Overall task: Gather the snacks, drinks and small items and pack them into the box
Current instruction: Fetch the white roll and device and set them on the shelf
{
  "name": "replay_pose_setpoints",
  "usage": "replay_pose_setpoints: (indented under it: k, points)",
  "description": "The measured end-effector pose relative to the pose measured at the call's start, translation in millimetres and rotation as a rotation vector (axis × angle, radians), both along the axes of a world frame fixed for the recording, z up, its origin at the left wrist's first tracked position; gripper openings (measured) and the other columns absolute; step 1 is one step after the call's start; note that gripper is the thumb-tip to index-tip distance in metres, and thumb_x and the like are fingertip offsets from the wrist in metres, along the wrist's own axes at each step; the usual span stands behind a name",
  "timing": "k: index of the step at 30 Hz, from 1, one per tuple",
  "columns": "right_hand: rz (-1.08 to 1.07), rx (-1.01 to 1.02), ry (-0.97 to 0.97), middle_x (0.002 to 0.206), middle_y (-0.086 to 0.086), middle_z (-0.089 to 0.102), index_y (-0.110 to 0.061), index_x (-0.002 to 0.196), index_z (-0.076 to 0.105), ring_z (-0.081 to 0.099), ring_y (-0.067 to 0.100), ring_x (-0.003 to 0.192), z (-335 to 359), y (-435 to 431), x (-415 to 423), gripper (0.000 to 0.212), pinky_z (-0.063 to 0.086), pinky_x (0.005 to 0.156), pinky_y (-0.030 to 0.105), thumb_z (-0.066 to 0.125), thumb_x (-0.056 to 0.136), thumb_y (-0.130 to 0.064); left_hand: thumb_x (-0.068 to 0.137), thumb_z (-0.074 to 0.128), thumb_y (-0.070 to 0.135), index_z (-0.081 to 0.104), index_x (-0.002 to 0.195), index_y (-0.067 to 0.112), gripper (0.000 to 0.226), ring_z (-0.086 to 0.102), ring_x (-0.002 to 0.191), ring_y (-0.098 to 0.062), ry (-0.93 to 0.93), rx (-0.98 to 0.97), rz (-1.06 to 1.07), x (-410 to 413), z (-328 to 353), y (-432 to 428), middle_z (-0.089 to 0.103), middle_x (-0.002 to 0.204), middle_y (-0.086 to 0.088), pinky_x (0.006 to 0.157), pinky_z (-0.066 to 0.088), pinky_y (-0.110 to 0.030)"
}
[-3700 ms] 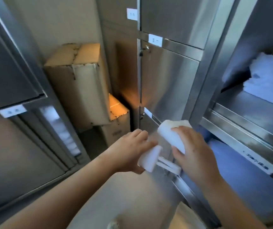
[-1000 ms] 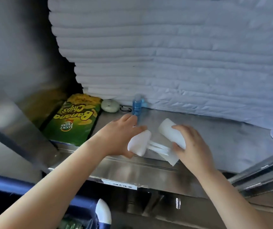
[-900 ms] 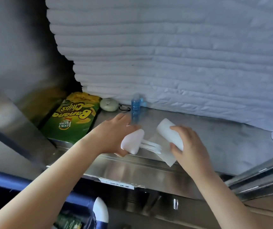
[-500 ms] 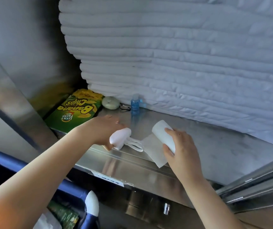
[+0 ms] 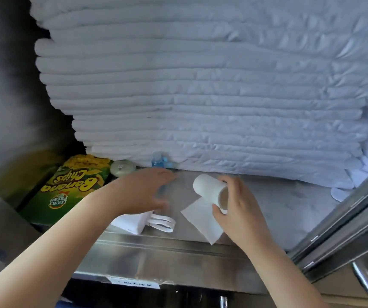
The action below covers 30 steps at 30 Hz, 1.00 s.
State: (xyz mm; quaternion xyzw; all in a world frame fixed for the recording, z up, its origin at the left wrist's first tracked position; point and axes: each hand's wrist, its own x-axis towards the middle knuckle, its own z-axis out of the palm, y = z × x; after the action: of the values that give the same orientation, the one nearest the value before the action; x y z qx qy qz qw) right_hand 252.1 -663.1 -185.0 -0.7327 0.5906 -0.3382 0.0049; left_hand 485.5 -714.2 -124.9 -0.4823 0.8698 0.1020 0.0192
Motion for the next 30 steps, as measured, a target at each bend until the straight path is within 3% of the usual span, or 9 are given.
replay_pose_setpoints:
  k: [2,5,8,12,18,21,23,28,30]
  points:
    - [0.004,-0.013,-0.042,0.118,0.003,0.058,-0.011,0.125,0.05,0.054,0.025,0.107,9.4,-4.8,0.7,0.061,0.041,0.086,0.028,0.076,0.07,-0.009,0.09,0.054,0.035,0.018,0.147,0.041,0.067,0.022,0.136,0.001,0.165,-0.133,-0.086,-17.3,4.2,5.7,0.023,0.152,0.019,0.099,0.013,-0.006]
    - [0.019,0.068,-0.061,0.13,-0.004,0.052,-0.022,0.138,0.035,0.047,0.019,0.117,19.3,-9.6,1.0,0.072,0.034,0.09,0.023,0.072,0.076,-0.019,0.09,0.058,0.03,0.02,0.147,0.035,0.069,0.034,0.132,-0.005,0.357,-0.249,-0.202,-34.3,2.8,15.6,0.025,0.151,0.015,0.099,0.038,-0.023]
    - [0.029,0.164,-0.021,0.133,-0.007,0.05,-0.03,0.142,0.025,0.046,0.018,0.12,23.7,-15.8,0.8,0.079,0.033,0.088,0.021,0.07,0.077,-0.029,0.089,0.057,0.026,0.04,0.141,0.022,0.055,0.042,0.129,-0.012,0.488,-0.357,-0.288,-43.7,-2.9,18.3,0.037,0.147,0.008,0.094,0.046,-0.03]
    - [0.084,0.28,-0.028,0.131,-0.007,0.051,-0.033,0.145,0.017,0.047,0.018,0.12,28.9,-27.0,3.1,0.085,0.037,0.094,0.026,0.069,0.077,-0.03,0.085,0.064,0.016,0.061,0.122,0.011,0.037,0.054,0.116,-0.02,0.489,-0.443,-0.375,-47.7,-14.7,12.4,0.056,0.13,-0.001,0.091,0.043,-0.026]
    - [0.009,0.335,-0.066,0.14,-0.007,0.042,-0.031,0.146,0.016,0.046,0.012,0.122,23.0,-21.7,4.3,0.085,0.041,0.092,0.026,0.068,0.08,-0.025,0.08,0.07,0.009,0.063,0.121,0.01,0.041,0.055,0.118,-0.023,0.431,-0.435,-0.348,-45.0,-32.2,4.1,0.063,0.121,-0.001,0.093,0.049,-0.038]
    - [-0.144,0.333,0.053,0.137,-0.007,0.044,-0.027,0.146,0.017,0.051,0.015,0.113,20.0,-10.1,-5.0,0.077,0.04,0.078,0.026,0.061,0.083,-0.025,0.079,0.071,0.009,0.062,0.122,0.012,0.044,0.056,0.117,-0.024,0.409,-0.466,-0.334,-46.3,-33.5,1.9,0.063,0.121,0.0,0.091,0.05,-0.038]
    - [-0.217,0.335,0.107,0.124,-0.008,0.052,-0.028,0.142,0.023,0.055,0.018,0.102,22.0,-4.7,-11.8,0.065,0.037,0.07,0.027,0.056,0.085,-0.024,0.079,0.071,0.009,0.062,0.122,0.014,0.044,0.056,0.115,-0.024,0.399,-0.484,-0.333,-47.1,-33.3,1.2,0.063,0.121,0.0,0.091,0.049,-0.036]
    - [-0.307,0.319,0.142,0.102,-0.012,0.061,-0.031,0.118,0.043,0.053,0.017,0.083,32.0,6.6,-18.2,0.031,0.034,0.062,0.027,0.049,0.088,-0.023,0.082,0.067,0.012,0.057,0.129,0.019,0.049,0.052,0.119,-0.023,0.386,-0.46,-0.31,-51.1,-33.5,2.5,0.056,0.129,0.0,0.093,0.047,-0.036]
    - [-0.318,0.302,0.144,0.097,-0.014,0.059,-0.031,0.115,0.045,0.047,0.014,0.074,33.8,11.2,-18.0,0.028,0.032,0.059,0.027,0.048,0.088,-0.022,0.082,0.066,0.011,0.057,0.13,0.019,0.049,0.052,0.119,-0.023,0.39,-0.46,-0.296,-52.2,-34.1,2.8,0.056,0.129,-0.001,0.093,0.047,-0.036]
